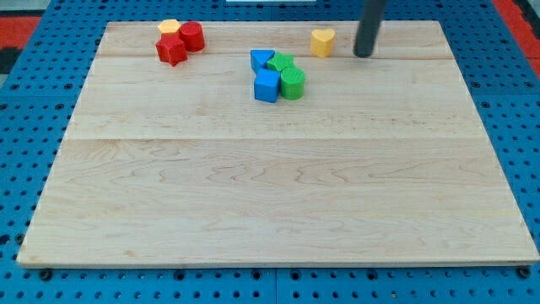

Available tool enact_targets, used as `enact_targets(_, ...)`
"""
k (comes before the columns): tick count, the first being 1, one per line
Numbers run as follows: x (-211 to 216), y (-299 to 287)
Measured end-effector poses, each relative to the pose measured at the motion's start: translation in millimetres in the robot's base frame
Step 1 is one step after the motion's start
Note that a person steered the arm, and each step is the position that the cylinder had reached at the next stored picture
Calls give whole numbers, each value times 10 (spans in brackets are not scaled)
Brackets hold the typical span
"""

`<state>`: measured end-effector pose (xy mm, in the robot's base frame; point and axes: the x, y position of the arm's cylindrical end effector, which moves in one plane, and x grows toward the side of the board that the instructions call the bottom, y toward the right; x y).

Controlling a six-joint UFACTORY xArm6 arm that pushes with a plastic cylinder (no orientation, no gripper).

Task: Push yellow heart towards red star

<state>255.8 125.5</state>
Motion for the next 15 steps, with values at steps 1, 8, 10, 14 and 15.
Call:
enact_targets(1, -336, -92)
enact_targets(8, -133, -1698)
enact_targets(10, 52, -1172)
enact_targets(14, 144, -1444)
enact_targets(15, 202, -1843)
